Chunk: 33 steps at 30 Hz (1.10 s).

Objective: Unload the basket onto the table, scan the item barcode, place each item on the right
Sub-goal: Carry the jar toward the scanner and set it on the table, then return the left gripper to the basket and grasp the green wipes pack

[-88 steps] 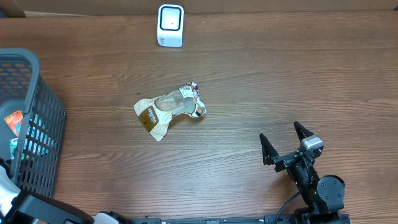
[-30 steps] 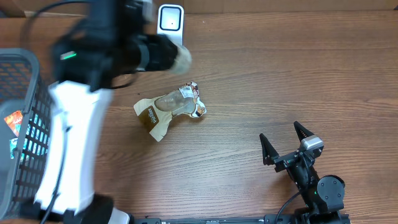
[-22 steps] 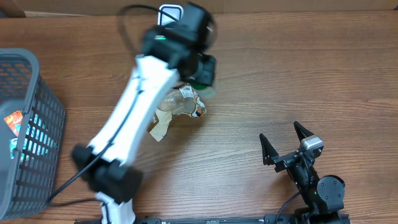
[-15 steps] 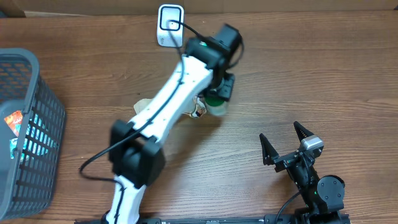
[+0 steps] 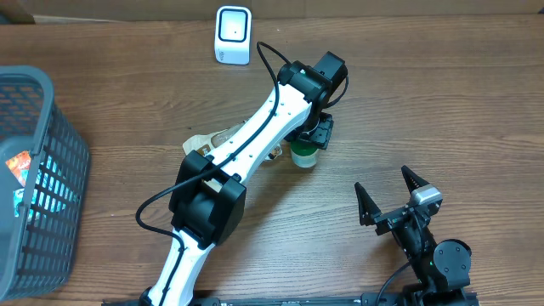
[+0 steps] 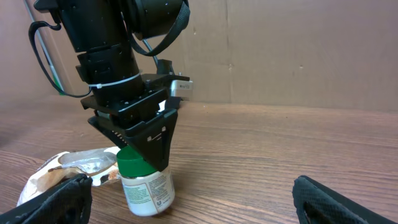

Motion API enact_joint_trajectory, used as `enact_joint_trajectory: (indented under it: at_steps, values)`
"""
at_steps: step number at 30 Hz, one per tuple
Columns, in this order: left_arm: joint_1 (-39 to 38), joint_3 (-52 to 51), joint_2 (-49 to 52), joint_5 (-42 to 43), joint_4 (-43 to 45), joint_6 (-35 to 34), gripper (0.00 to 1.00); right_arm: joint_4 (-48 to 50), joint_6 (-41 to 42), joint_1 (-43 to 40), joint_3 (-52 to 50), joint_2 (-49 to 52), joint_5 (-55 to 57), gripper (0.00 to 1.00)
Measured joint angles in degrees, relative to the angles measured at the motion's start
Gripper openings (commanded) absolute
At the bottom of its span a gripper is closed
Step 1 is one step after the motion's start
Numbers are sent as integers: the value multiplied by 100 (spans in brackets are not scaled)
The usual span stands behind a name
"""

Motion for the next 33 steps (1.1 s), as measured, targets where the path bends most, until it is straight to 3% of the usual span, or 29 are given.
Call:
enact_joint_trajectory:
  at_steps: [6, 14, 21, 25, 33]
  values:
    - [0, 0, 0, 7, 7, -48, 82, -2, -2, 0, 0, 0, 0, 100]
    - [31, 109, 7, 20, -76, -63, 79, -2, 0, -2, 0, 0, 0, 100]
    - [533, 1864, -50, -90, -835, -63, 83, 0, -4, 0, 0, 0, 0, 100]
    - [1292, 3032, -566, -323, -1362, -66, 85, 0, -4, 0, 0, 0, -2, 100]
    - [4463, 3886, -2361, -903, -2181, -308, 86, -2, -2, 0, 0, 0, -2, 100]
